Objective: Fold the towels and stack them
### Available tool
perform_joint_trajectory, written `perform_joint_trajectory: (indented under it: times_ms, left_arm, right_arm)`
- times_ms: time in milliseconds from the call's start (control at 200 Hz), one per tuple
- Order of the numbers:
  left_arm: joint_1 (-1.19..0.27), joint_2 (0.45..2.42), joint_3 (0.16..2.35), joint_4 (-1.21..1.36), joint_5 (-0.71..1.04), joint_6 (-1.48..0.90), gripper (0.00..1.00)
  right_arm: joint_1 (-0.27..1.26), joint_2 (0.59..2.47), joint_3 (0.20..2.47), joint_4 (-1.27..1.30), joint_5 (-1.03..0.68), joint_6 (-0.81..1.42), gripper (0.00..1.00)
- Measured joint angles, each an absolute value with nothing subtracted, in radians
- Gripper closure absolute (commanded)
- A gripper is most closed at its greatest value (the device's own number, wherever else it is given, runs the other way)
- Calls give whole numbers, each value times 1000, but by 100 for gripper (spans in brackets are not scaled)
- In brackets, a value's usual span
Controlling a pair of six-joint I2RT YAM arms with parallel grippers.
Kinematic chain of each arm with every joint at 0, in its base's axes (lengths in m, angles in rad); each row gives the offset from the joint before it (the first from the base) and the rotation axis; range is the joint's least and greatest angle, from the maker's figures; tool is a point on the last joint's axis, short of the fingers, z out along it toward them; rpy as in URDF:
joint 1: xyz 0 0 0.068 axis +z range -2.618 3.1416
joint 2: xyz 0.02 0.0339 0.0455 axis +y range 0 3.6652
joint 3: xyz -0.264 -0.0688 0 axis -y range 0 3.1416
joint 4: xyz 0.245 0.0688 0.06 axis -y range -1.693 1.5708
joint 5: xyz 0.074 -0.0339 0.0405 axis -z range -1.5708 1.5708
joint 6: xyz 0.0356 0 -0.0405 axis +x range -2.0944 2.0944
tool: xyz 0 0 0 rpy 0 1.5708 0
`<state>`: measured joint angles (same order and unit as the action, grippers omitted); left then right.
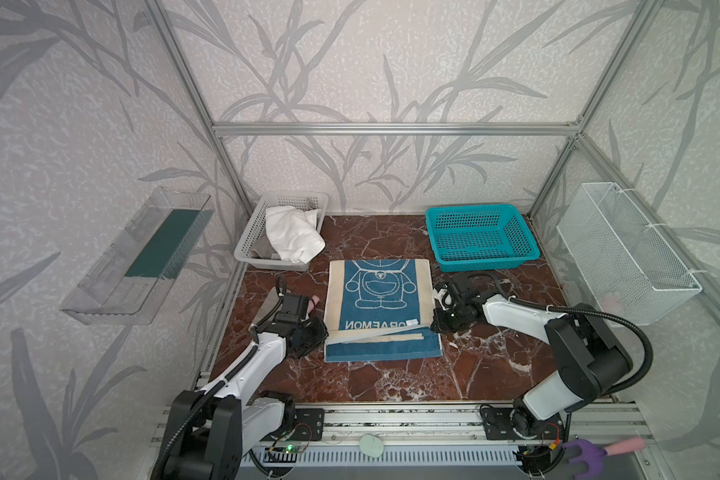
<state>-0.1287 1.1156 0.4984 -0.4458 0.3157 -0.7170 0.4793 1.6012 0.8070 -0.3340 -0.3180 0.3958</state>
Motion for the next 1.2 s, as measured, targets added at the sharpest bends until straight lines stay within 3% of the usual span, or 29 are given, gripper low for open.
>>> perform_joint_trajectory:
  times_ms: [240,450,625,795,850,935,1025,1105,1200]
  left_arm:
    - [-123,1097,622,-567,343,-655,100]
    - [-123,949,678,-665,363,-655,100]
    - [-166,868,606,-665,376,-722,100]
    - [-184,923,431,-582,400,-791,100]
    - [-184,951,403,-570,398,-803,100]
    - [-179,974,393,-549,390,-808,100]
    - [-167,967,393,-547,337,-811,72]
    - [-160,940,396,-566,299,-821,66]
    - [-158,866,410,-595,252,-831,64]
  right_arm:
    - [456,1579,934,-476,-295,324,100]
    - [456,1377,965,-610,-295,306,100]
    - [457,1222,818,-588,-318,353,100]
    - [458,1327,659,-516,-381,408,98]
    - [458,1375,655,-496,-399,414,94]
    - [459,1410,655,-470,-415,426,75]
    - [458,1393,654,-479,-401,426,52]
    - [456,1346,654,-504,-388,425,45]
    - [456,1250,656,-558,-374,426,44]
